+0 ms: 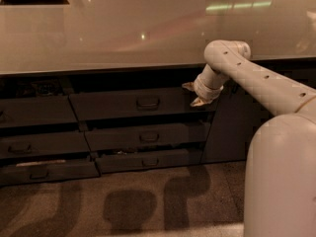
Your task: Open top drawer
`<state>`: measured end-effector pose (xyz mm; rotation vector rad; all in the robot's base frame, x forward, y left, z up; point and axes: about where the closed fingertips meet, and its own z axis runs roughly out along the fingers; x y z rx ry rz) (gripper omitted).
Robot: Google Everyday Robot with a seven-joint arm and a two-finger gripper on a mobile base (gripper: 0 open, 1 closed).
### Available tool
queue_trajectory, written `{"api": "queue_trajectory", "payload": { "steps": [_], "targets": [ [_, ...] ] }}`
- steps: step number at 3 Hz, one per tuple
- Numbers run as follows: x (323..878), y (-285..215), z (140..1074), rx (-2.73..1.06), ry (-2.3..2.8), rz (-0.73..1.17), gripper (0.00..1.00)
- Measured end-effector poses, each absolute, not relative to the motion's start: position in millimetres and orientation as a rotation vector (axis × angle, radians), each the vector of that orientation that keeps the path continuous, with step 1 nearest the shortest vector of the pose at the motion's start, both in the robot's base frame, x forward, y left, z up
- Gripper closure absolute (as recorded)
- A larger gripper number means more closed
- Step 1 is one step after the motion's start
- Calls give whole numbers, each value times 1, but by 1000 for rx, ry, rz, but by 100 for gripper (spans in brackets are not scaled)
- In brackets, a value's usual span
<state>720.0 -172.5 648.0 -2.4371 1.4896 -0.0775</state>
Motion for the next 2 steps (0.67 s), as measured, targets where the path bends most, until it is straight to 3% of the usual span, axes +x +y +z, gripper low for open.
{"api": "queue_trajectory", "payload": {
  "steps": [1, 2],
  "targets": [
    [720, -173, 649, -2438, 1490, -77, 100],
    [711, -192, 683, -2355, 1523, -215, 100]
  ]
}}
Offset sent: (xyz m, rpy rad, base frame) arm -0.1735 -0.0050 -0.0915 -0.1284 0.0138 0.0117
